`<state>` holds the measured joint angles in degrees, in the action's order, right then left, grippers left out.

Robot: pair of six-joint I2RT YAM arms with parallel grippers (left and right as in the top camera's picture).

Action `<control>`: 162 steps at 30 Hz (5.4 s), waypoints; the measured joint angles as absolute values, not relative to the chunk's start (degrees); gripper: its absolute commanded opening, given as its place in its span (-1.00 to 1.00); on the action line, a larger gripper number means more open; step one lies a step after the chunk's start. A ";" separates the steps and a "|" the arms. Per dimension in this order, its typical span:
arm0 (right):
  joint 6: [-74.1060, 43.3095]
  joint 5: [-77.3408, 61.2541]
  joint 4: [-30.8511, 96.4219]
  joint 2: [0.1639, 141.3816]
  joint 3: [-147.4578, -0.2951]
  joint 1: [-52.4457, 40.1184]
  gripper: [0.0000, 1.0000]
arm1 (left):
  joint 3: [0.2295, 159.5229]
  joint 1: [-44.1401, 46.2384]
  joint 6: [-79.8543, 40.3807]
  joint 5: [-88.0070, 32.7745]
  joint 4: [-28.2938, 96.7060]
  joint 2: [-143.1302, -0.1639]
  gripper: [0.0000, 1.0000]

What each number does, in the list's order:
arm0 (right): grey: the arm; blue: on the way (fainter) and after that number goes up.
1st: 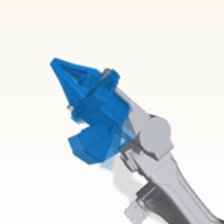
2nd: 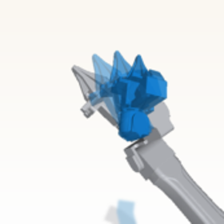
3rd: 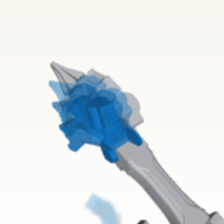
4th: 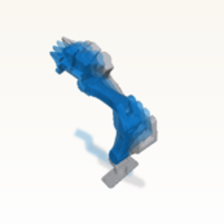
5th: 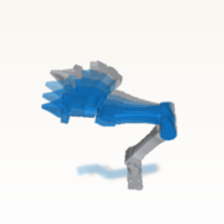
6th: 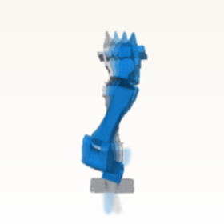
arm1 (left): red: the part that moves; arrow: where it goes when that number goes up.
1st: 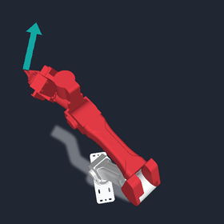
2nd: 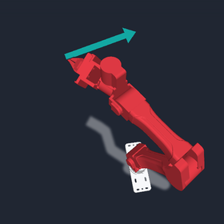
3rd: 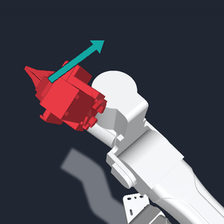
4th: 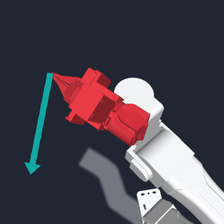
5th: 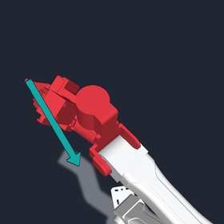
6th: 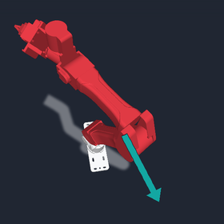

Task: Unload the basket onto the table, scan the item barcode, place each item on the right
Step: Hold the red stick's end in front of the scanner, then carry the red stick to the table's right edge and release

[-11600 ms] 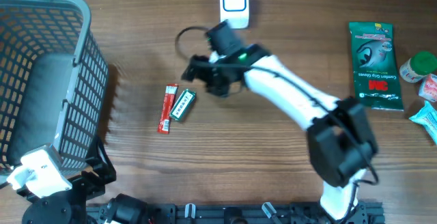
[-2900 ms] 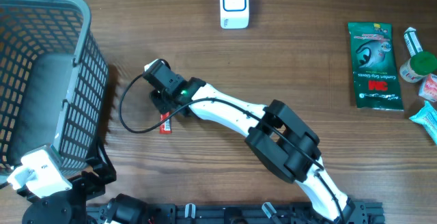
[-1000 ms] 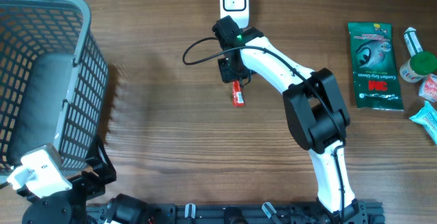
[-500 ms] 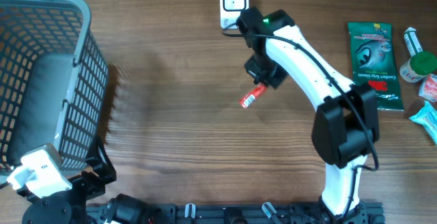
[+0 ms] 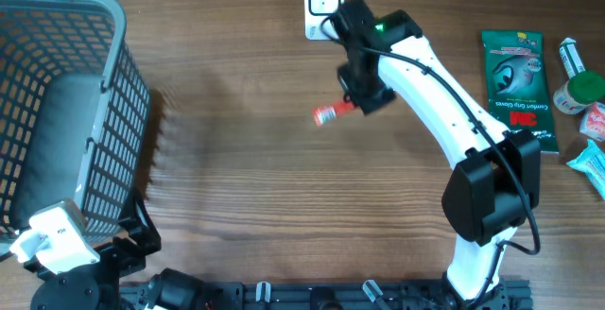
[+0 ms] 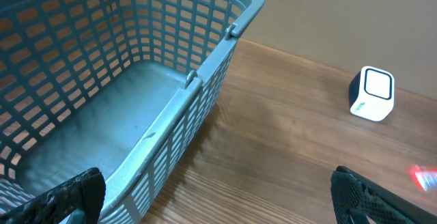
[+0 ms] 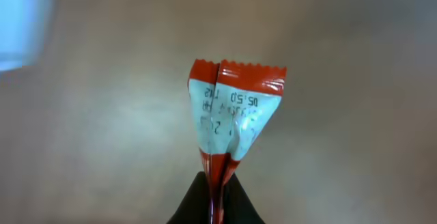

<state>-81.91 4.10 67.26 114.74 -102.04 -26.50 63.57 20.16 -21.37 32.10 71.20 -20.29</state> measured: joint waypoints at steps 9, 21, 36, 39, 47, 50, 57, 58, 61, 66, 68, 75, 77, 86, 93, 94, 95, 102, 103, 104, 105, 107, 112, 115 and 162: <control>-54.19 7.62 41.10 111.98 -102.06 -25.26 -0.91 | 63.57 20.16 -21.34 32.10 71.20 -20.29 1.00; -32.53 2.61 3.73 111.83 -98.65 -22.57 -0.92 | 63.57 20.16 -21.34 32.10 71.18 -20.29 1.00; -42.54 -43.11 -72.95 136.73 -81.82 -6.55 -0.92 | 63.57 20.16 -21.34 32.10 71.20 -20.29 1.00; -45.67 -44.10 -76.60 141.34 -83.57 -7.33 -0.92 | 63.57 20.16 -21.37 32.10 71.20 -20.29 1.00; -46.24 -44.56 -78.76 144.44 -92.49 -8.88 -0.92 | 63.57 20.16 -21.34 32.10 71.20 -20.29 1.00; -45.32 -44.42 -78.72 147.20 -97.38 -8.93 -0.92 | 63.57 20.16 -21.34 32.10 71.20 -20.29 1.00; -39.51 -44.10 -77.76 152.81 -105.71 -8.93 -0.92 | 63.57 20.16 -21.34 32.10 71.20 -20.29 1.00; -37.93 -44.10 -77.25 152.81 -106.17 -8.93 -0.92 | 63.57 20.16 -21.34 32.10 71.20 -20.29 1.00; -34.59 -44.07 -77.08 152.81 -107.35 -8.93 -0.92 | 63.57 20.16 -21.34 32.10 71.20 -20.29 1.00; -30.68 -43.88 -76.38 152.81 -107.63 -9.21 -0.92 | 63.57 20.16 -21.34 32.10 71.20 -20.29 1.00; -30.02 -43.88 -75.46 152.81 -107.63 -9.52 -0.92 | 63.57 20.16 -21.34 32.10 71.20 -20.29 1.00; -29.95 -43.94 -73.49 152.86 -107.63 -10.48 -0.92 | 63.57 20.16 -21.34 32.10 71.20 -20.29 1.00; -30.81 -43.97 -73.69 153.40 -107.74 -10.70 -0.92 | 63.57 20.16 -21.37 32.10 71.20 -20.29 1.00; -62.04 -44.99 -81.73 156.66 -107.79 -8.32 -0.92 | 63.57 20.16 -21.34 32.10 71.20 -20.29 1.00; -76.40 -47.55 -90.32 156.66 -108.01 -4.58 -0.92 | 63.57 20.16 -21.34 32.10 71.20 -20.29 1.00; -78.94 -47.62 -90.32 156.66 -108.03 -4.25 -0.92 | 63.57 20.16 -21.34 32.10 71.20 -20.29 1.00; -81.82 -47.62 -90.32 156.66 -108.03 -4.01 -0.92 | 63.57 20.16 -21.34 32.10 71.20 -20.29 1.00; -93.78 -46.39 -83.50 156.66 -108.05 -3.81 -0.92 | 63.57 20.16 -21.34 32.10 71.20 -20.29 1.00; -92.05 -45.56 -82.89 156.66 -108.05 -4.14 -0.92 | 63.57 20.16 -21.34 32.10 71.20 -20.29 1.00; -90.15 -44.60 -81.69 156.66 -108.05 -4.60 -0.92 | 63.57 20.16 -21.37 32.10 71.20 -20.29 1.00; -88.31 -43.42 -79.24 156.66 -108.05 -5.23 -0.92 | 63.57 20.16 -21.34 32.10 71.20 -20.29 1.00; -85.01 -40.29 -73.97 156.66 -108.05 -6.70 -0.92 | 63.57 20.16 -21.37 32.10 71.20 -20.29 1.00; -78.24 -32.97 -67.35 156.66 -108.05 -9.52 -0.91 | 63.57 20.16 -21.34 32.10 71.20 -20.29 1.00; -74.63 -28.84 -65.63 156.66 -108.05 -9.96 -0.92 | 63.57 20.16 -21.34 32.10 71.20 -20.29 1.00; -76.93 -89.32 -71.94 134.91 -110.32 5.28 -0.91 | 63.57 20.16 -21.34 32.10 71.20 -20.29 1.00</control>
<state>-76.93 -89.32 -71.94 134.91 -110.32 5.28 63.57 20.16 -21.34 32.10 71.20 -20.29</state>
